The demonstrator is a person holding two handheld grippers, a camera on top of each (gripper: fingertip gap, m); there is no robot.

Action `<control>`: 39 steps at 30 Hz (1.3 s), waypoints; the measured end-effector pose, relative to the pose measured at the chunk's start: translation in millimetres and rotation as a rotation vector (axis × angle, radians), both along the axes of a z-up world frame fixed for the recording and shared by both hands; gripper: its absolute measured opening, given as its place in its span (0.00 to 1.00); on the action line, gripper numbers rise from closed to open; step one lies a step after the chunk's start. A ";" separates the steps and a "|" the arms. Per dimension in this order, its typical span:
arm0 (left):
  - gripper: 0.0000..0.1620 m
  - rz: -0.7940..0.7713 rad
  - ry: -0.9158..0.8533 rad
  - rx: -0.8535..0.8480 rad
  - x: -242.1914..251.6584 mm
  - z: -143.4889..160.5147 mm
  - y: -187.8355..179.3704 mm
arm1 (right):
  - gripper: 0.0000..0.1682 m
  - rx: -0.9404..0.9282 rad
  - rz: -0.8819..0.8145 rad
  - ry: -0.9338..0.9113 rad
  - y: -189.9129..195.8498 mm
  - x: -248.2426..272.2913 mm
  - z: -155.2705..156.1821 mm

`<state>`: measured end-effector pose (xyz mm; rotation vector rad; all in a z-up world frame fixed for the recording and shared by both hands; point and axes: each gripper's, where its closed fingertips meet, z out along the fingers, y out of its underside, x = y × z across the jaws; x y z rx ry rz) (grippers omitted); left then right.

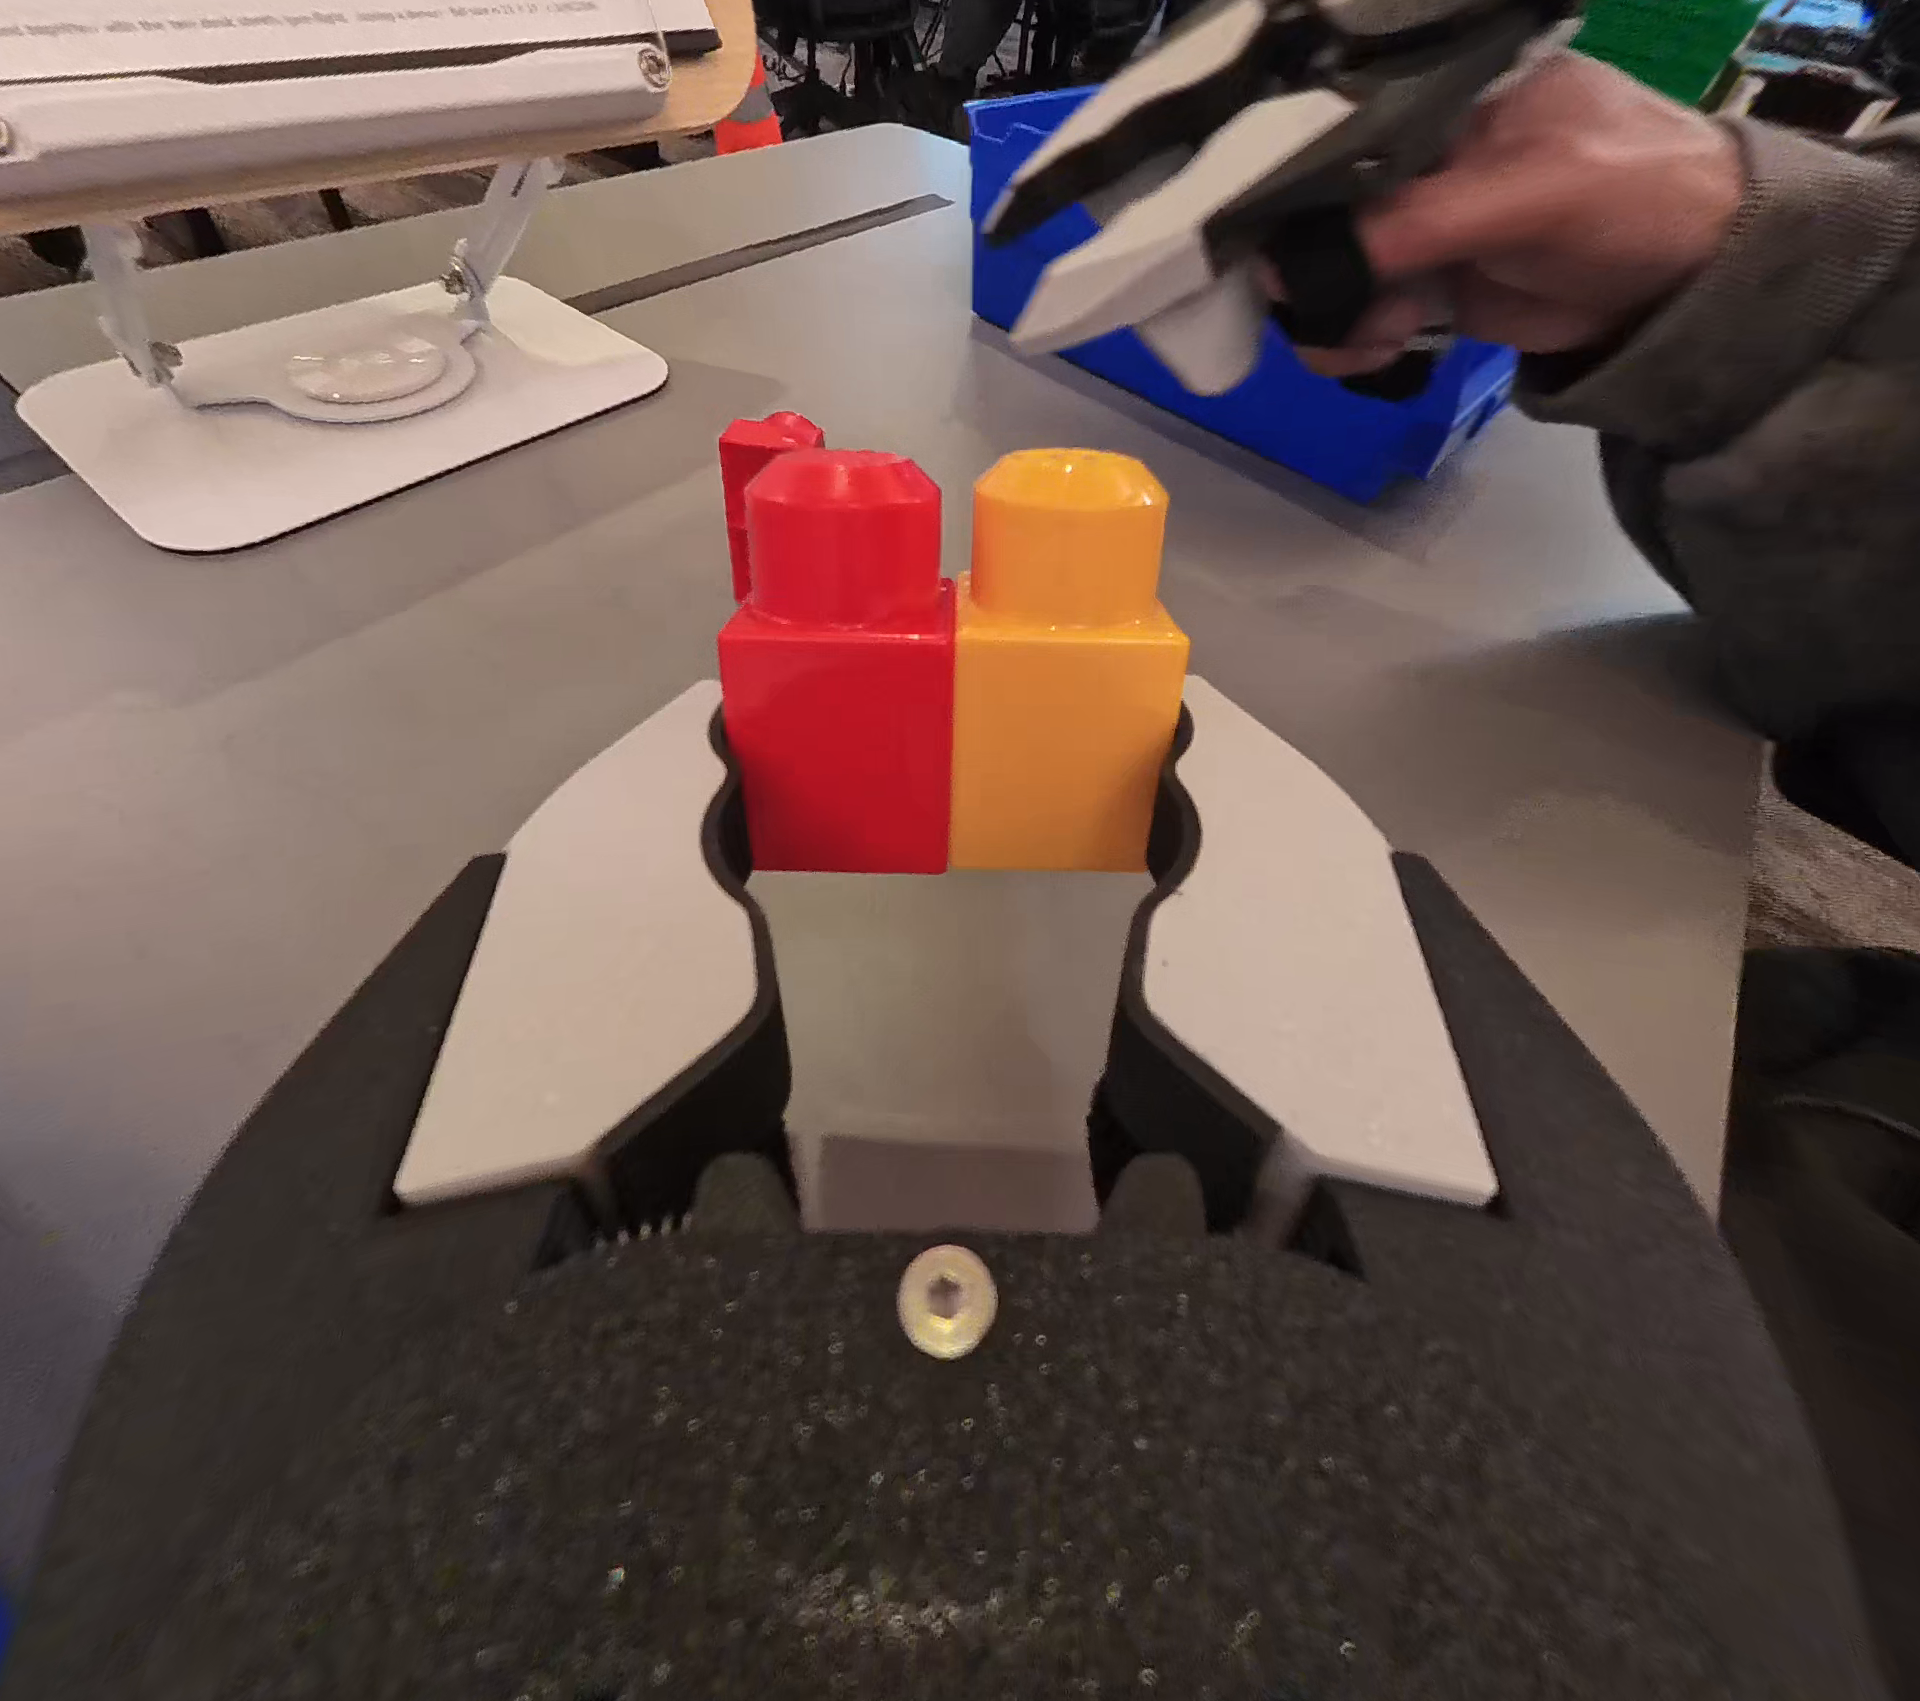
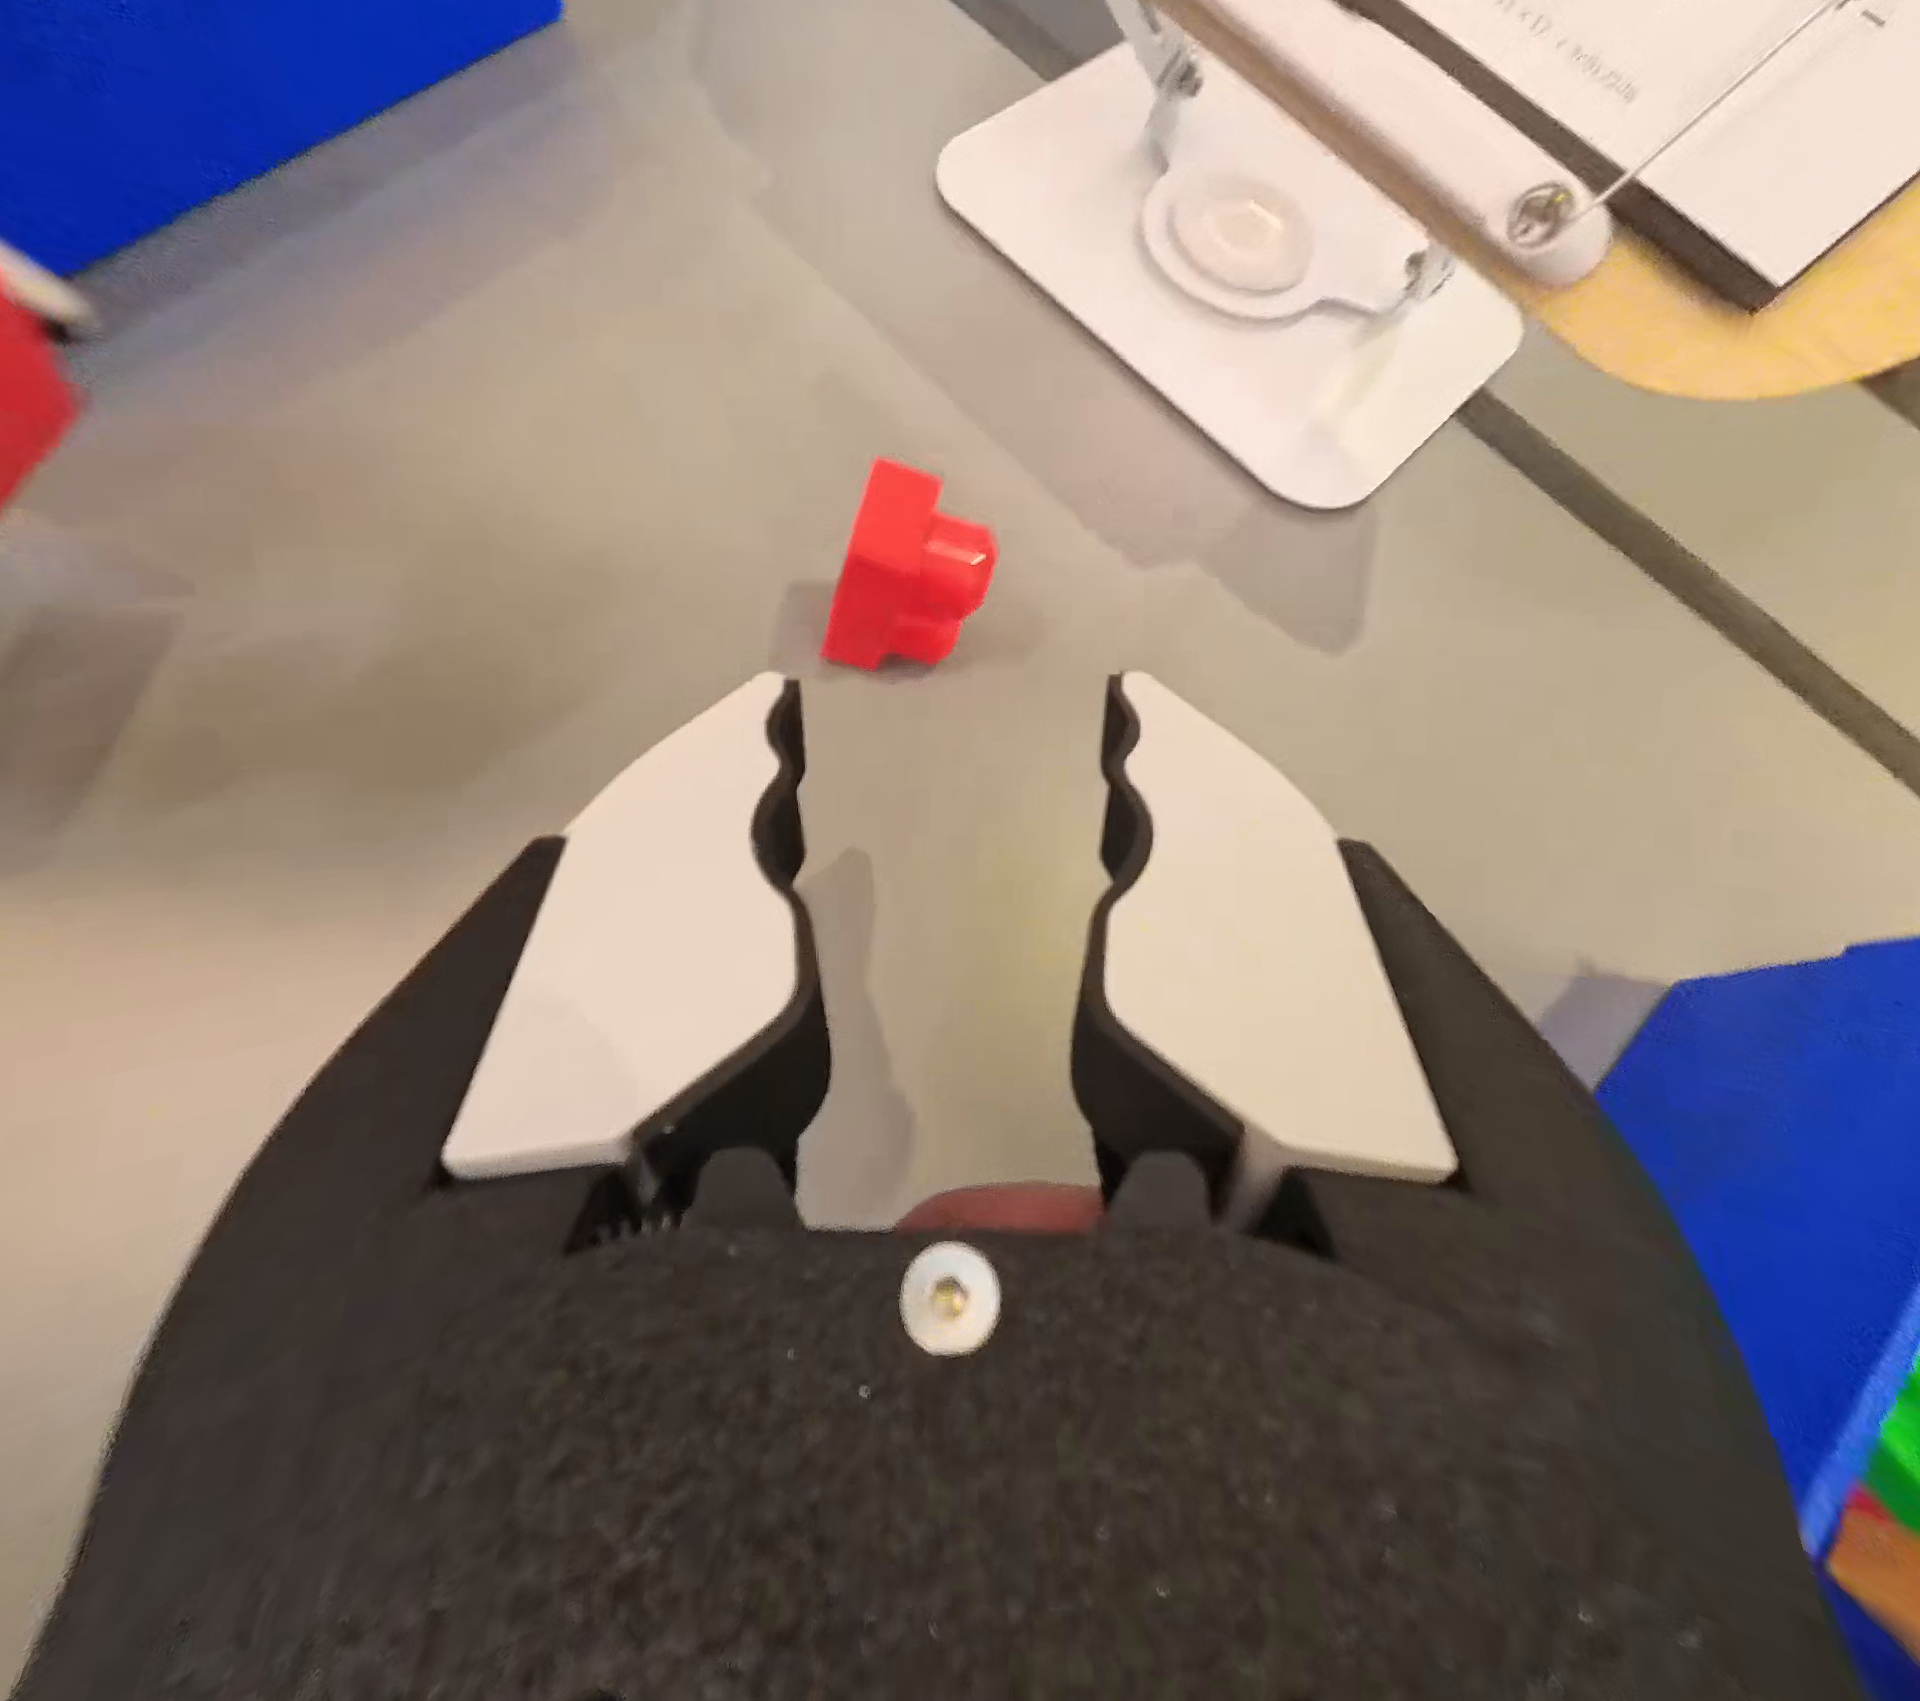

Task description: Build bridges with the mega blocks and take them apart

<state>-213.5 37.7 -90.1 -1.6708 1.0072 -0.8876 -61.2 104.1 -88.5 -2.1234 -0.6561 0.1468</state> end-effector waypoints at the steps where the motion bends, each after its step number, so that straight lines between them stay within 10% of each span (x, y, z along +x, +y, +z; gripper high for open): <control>1: 0.46 -0.004 -0.006 -0.003 -0.9 -0.5 -0.1 | 0.33 0.009 -0.022 -0.012 14.3 5.2 -2.6; 11: 0.46 -0.064 0.005 -0.020 2.0 -11.5 -8.1 | 0.34 -0.064 0.559 -0.555 34.2 13.3 -22.1; 24: 0.46 -0.075 0.020 -0.054 8.1 -25.4 0.0 | 0.22 -0.232 0.910 -0.181 54.0 -31.7 -92.0; 33: 0.46 -0.033 0.075 0.020 14.7 -22.9 29.6 | 0.18 -0.427 0.888 -0.030 24.9 -37.3 -12.0; 39: 0.46 0.002 0.105 0.226 37.3 6.7 66.7 | 0.18 -0.473 0.726 -0.254 -1.6 8.9 46.9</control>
